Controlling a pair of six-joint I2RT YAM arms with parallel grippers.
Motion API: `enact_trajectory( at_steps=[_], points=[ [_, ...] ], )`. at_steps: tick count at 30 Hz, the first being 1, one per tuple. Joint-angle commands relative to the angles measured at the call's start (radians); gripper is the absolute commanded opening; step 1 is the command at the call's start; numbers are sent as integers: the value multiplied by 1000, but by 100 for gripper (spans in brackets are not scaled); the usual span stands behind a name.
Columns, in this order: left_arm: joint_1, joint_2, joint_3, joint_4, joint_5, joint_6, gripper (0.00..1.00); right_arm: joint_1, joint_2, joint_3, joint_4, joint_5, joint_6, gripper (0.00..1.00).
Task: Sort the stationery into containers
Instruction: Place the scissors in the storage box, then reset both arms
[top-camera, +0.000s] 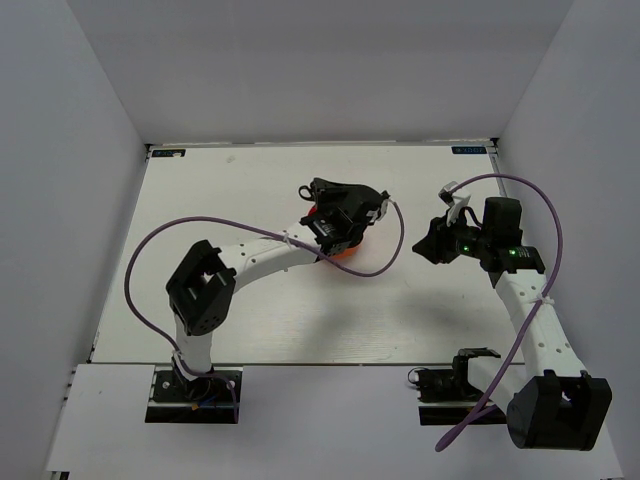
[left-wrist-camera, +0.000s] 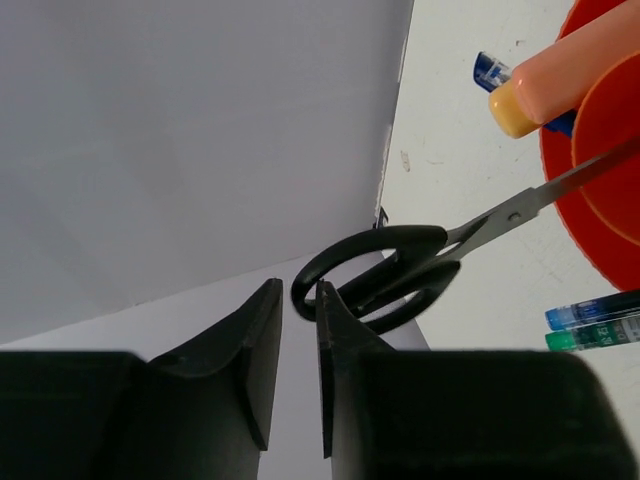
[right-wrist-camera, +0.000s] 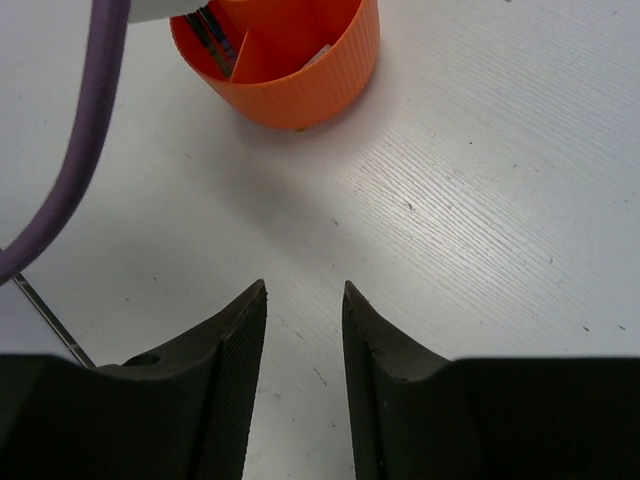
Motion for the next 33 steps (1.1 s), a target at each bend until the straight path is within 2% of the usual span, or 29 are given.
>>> enact_trajectory(
  at_steps=[1,12,14,15,17,18,19,20,21,22,23,24,25,26,27,28,29,30,31,32,33],
  points=[
    [-12,4,-19,27,-20,8,32,-8,-12,-6,30,-14,4,41],
    [-49,11,-31,55,-32,31,34,-7,-14,-7,31,-23,8,41],
    [-58,8,-23,84,-53,39,39,-8,-17,-9,28,-24,11,41],
    [-59,1,-10,87,-58,36,48,-11,-22,-9,27,-26,11,45],
    [-61,-12,29,28,-88,-17,56,-5,-29,-16,34,-20,13,53],
    [-62,-35,50,-18,-93,-104,65,-7,-29,-16,37,-14,16,65],
    [-61,-49,125,-74,-90,-250,70,-8,-31,-16,40,-9,28,74],
    [-59,-58,154,-326,-61,-339,75,-7,-31,-16,46,6,34,82],
    [-56,-74,184,-434,-34,-440,79,-8,-31,-16,53,15,43,90],
    [-43,-116,292,-527,52,-759,85,-8,-34,-18,53,20,53,90],
    [-12,-133,314,-729,113,-856,89,-7,-29,-20,68,63,60,90],
    [3,-179,323,-855,346,-933,92,-8,-28,-18,76,83,83,90],
    [48,-242,302,-891,443,-1090,99,-8,-26,-21,97,112,126,90],
    [94,-332,155,-890,545,-1120,99,-8,-25,-21,117,205,167,90],
    [143,-379,89,-802,915,-1154,99,-7,-26,-23,129,236,189,90],
    [175,-429,16,-753,1039,-1154,99,-7,-20,-21,134,267,213,90],
    [263,-577,-182,-707,1148,-1229,99,-7,-16,-21,145,346,305,90],
    [289,-623,-237,-594,1292,-1252,99,-7,-9,-12,146,404,324,90],
    [312,-732,-285,-573,1306,-1278,99,-7,-5,-10,137,422,327,90],
    [330,-762,-396,-559,1312,-1285,99,-8,-6,-7,132,427,329,90],
    [380,-790,-428,-544,1309,-1283,99,-7,-5,-16,131,433,326,90]
  ],
)
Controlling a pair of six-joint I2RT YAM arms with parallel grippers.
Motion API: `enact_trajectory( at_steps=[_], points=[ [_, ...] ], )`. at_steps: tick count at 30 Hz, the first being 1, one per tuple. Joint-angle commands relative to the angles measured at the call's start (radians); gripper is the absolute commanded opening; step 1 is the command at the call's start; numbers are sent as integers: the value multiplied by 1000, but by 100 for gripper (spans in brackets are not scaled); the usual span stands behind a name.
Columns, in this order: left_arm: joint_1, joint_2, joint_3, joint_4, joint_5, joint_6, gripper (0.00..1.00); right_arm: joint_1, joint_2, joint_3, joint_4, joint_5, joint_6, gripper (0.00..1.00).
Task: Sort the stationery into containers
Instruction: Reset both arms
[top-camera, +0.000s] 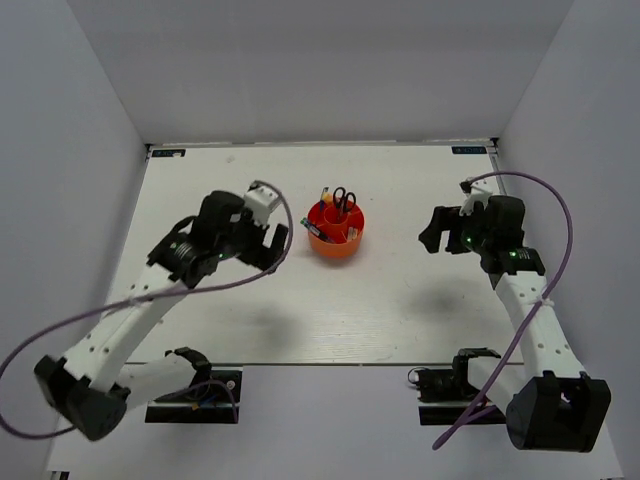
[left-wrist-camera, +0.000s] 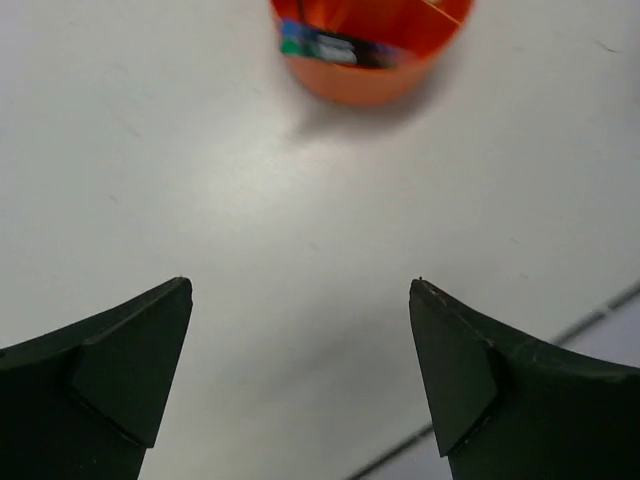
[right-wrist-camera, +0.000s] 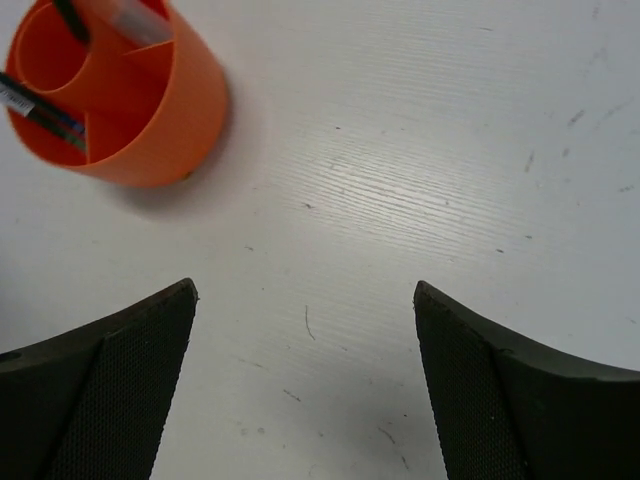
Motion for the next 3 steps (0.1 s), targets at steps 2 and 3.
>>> enact_trajectory(
  at_steps=[2,3],
  points=[
    [90,-170,-218,45,342,-151,99,-2,-10,-16,53,129,73,90],
    [119,-190,-234,39,342,-146,99,-4,-20,-26,62,125,73,90]
  ],
)
